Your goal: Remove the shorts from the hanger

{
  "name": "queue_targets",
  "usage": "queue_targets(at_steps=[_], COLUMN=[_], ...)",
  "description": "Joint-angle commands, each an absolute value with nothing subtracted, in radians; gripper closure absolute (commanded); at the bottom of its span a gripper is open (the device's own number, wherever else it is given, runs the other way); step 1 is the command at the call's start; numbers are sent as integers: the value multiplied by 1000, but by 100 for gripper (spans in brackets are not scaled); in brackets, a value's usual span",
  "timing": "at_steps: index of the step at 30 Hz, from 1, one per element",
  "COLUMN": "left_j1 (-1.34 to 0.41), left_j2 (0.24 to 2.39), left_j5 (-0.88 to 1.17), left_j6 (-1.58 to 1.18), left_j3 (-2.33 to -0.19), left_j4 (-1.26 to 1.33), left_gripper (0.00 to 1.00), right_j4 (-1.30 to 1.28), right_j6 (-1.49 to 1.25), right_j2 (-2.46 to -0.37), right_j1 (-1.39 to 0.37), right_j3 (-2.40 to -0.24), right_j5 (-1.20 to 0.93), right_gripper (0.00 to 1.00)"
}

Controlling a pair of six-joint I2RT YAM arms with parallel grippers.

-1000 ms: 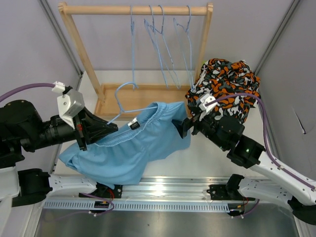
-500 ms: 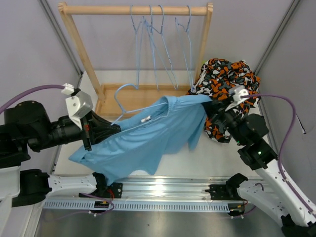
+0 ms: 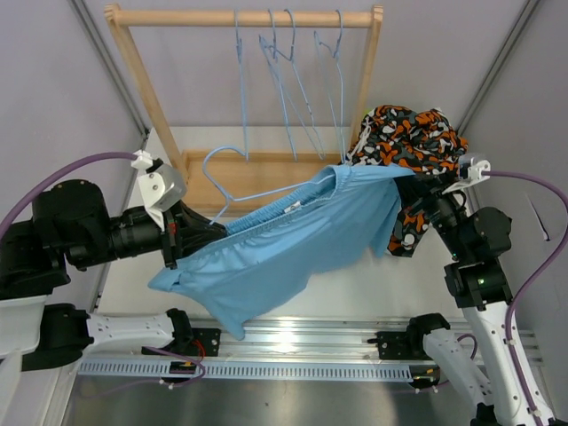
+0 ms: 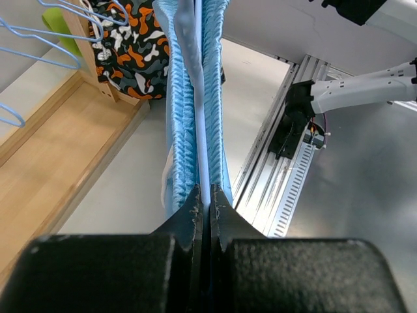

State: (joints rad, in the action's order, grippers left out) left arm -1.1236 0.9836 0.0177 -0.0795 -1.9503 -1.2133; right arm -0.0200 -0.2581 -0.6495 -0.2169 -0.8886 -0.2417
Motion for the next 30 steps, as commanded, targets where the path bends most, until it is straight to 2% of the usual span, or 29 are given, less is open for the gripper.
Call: queue_targets(at_steps=[1, 13, 20, 24, 25, 30], left_j1=[-1131, -1131, -1131, -1129, -1131, -1129], left_j2=[901, 920, 1000, 1040, 1060, 1159], left_j5=[5, -74, -132, -193, -208, -297], left_j6=[-97, -83, -61, -55, -51, -49], left_j3=[-1974, -1999, -2056, -2011, -2002, -2005], left_j4=[-1209, -1206, -1170, -1102, -1065, -997], left_gripper=[100, 100, 100, 100, 100, 100], right_j4=[-25, -43, -49, -63, -83, -181], right_j6=[-330, -376, -416, -358, -339, -195], right_j2=[-669, -632, -562, -560, -563, -641], right_j1=[-102, -72, -92, -205, -289, -590], right_j3=[-890, -839, -776, -810, -822, -942], right_j5=[-115, -156, -261, -347, -342, -200], right_gripper=[100, 100, 100, 100, 100, 100])
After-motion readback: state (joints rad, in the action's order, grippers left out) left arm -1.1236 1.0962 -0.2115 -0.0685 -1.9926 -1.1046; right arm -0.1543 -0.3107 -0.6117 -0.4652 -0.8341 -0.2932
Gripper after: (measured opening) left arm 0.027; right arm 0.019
